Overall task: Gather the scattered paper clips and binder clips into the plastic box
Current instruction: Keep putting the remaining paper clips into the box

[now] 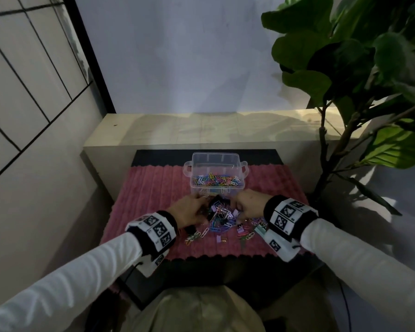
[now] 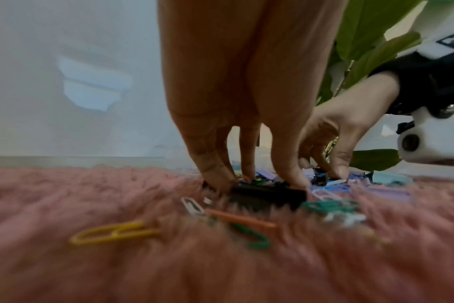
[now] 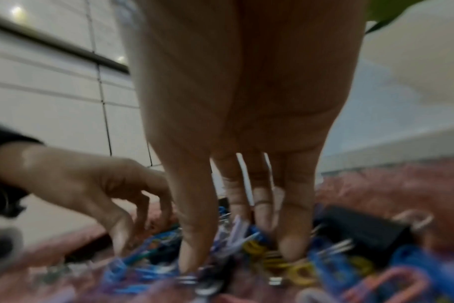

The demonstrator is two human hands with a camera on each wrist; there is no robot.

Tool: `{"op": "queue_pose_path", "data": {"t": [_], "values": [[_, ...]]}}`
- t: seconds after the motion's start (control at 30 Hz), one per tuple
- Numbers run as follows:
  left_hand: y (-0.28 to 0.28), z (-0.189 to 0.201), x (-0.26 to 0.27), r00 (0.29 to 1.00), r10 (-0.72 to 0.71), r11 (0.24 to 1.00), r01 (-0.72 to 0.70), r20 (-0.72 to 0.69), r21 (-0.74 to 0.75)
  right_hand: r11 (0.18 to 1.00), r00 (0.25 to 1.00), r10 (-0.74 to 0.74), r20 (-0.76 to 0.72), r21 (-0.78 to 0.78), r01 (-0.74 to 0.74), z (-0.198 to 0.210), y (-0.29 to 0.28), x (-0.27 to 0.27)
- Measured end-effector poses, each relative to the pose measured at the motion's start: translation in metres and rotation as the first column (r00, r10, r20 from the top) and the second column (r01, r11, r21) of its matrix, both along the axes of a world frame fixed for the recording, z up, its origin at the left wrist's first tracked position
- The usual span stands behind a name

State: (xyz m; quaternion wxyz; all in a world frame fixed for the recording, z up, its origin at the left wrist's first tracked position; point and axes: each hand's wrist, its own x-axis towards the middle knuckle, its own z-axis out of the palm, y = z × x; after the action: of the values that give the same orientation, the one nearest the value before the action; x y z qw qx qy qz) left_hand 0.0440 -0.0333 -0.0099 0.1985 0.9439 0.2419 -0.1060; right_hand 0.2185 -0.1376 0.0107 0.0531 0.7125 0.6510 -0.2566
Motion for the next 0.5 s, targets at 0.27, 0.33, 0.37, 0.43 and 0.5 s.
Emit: {"op": "queue_pose_path", "data": {"t": [0.27, 0.33, 0.37, 0.43, 0.5], "values": [[-0.011, -0.013, 0.011, 0.998, 0.065, 0.997, -0.064, 0.013, -0.038, 0.988, 0.994, -0.107, 0.026, 0.114, 0.103, -0.016, -0.012, -0.022], [-0.011, -0.010, 0.009, 0.997, 0.063, 0.996, -0.061, 0.037, -0.069, 0.964, 0.995, -0.075, 0.062, 0.259, 0.057, -0.015, -0.020, -0.026], [-0.011, -0.010, 0.009, 0.997, 0.067, 0.995, -0.064, 0.041, -0.082, 0.944, 0.997, -0.031, 0.077, 0.330, 0.003, -0.014, -0.024, -0.028], [-0.008, -0.010, 0.008, 0.997, 0.054, 0.995, -0.049, 0.048, -0.087, 0.917, 0.994, 0.076, 0.083, 0.385, -0.103, -0.011, -0.029, -0.036], [-0.005, -0.009, 0.008, 0.998, 0.044, 0.995, -0.040, 0.041, -0.094, 0.917, 0.980, 0.174, 0.092, 0.347, -0.195, -0.013, -0.031, -0.043]]}}
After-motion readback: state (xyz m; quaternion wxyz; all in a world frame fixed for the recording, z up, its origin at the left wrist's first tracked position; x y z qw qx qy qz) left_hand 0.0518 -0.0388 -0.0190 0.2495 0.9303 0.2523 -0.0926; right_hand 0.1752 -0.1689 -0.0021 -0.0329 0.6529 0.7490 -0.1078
